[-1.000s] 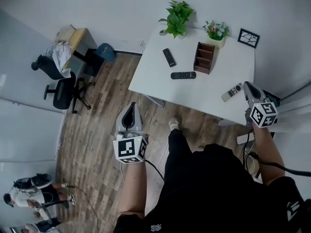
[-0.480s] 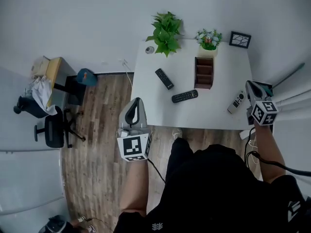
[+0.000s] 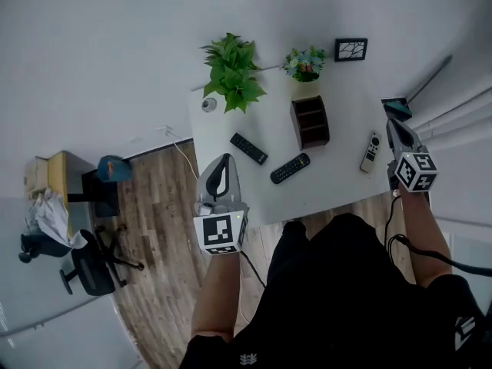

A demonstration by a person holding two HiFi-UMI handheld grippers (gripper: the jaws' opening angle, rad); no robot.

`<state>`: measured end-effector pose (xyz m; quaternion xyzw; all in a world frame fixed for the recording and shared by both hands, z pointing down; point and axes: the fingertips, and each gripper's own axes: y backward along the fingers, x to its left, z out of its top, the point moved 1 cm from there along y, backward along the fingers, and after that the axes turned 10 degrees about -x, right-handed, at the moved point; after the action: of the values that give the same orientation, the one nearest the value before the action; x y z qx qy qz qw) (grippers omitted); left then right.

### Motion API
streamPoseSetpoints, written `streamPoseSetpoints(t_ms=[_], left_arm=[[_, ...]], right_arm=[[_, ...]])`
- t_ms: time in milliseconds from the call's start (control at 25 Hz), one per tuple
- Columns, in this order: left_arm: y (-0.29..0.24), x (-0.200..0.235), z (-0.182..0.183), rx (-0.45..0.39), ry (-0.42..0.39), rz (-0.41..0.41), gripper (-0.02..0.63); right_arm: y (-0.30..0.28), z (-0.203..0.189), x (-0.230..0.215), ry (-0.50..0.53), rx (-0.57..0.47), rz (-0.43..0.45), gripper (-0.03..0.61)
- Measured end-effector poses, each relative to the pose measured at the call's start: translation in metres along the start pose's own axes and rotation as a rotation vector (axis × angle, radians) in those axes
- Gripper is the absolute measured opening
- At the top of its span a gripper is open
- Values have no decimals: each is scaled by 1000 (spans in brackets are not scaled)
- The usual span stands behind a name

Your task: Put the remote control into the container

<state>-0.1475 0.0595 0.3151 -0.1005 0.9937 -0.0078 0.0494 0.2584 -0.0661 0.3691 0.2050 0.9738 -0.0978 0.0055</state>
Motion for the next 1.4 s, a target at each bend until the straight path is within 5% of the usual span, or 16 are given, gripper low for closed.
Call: streamPoseSetpoints(t_ms=[560,840,1400], left_arm=[[-115,-40,-22,0,58,-249,2],[-141,-63,-44,53,39,-261,2],[-190,-97,-106,157,42,-284,2]], right_arm=[[25,-36,-44,-48,73,-231,2],[13,-87,-64,-129,125,-264,2],[-23,-184,-89,-123,308,-257,10]])
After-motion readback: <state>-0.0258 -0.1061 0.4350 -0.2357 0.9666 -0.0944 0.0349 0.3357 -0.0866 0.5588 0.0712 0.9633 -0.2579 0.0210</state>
